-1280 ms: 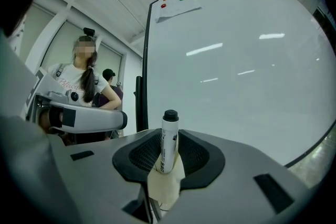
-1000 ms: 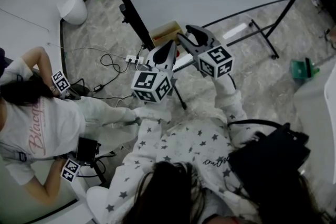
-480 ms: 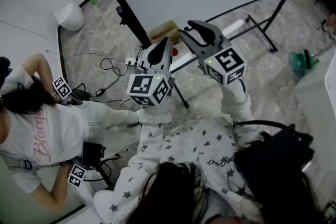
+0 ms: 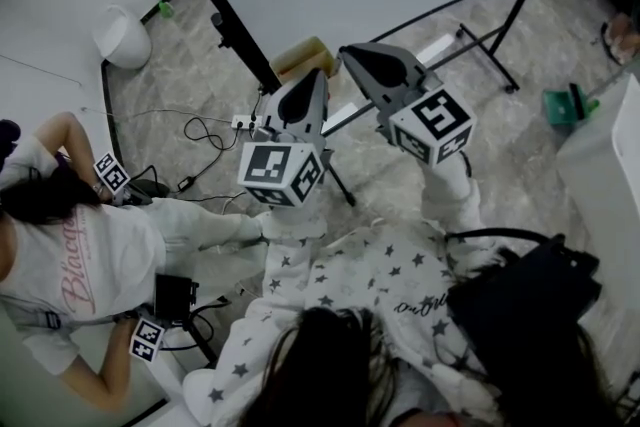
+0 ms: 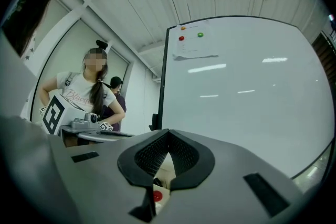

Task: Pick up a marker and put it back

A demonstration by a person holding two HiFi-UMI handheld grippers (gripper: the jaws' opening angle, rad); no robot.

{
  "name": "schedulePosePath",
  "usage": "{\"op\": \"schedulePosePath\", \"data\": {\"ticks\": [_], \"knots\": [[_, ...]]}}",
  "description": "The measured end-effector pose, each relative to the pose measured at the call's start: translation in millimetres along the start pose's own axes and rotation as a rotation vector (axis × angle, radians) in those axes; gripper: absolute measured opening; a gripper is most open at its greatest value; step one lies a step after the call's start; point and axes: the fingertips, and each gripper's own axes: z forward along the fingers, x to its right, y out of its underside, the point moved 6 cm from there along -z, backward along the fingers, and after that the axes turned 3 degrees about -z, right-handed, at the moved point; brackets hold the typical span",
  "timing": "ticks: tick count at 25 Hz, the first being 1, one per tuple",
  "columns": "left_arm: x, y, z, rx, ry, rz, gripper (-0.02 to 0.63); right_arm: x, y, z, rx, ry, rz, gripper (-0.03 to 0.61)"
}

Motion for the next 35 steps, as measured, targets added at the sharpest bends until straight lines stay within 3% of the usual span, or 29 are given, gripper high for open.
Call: {"op": "schedulePosePath", "data": {"ticks": [11, 35], "knots": [[16.0, -5.8, -11.1, 0.003, 0.033, 0.022, 0.002, -14.5, 1.6, -15.0, -0.031, -0.009, 0.02, 0.006], [22.2, -10.1, -35.6, -0.001, 0.026, 0.028, 0.002, -34.9, 3.2, -21.9, -0.039, -0.015, 0.041, 0.006]]}}
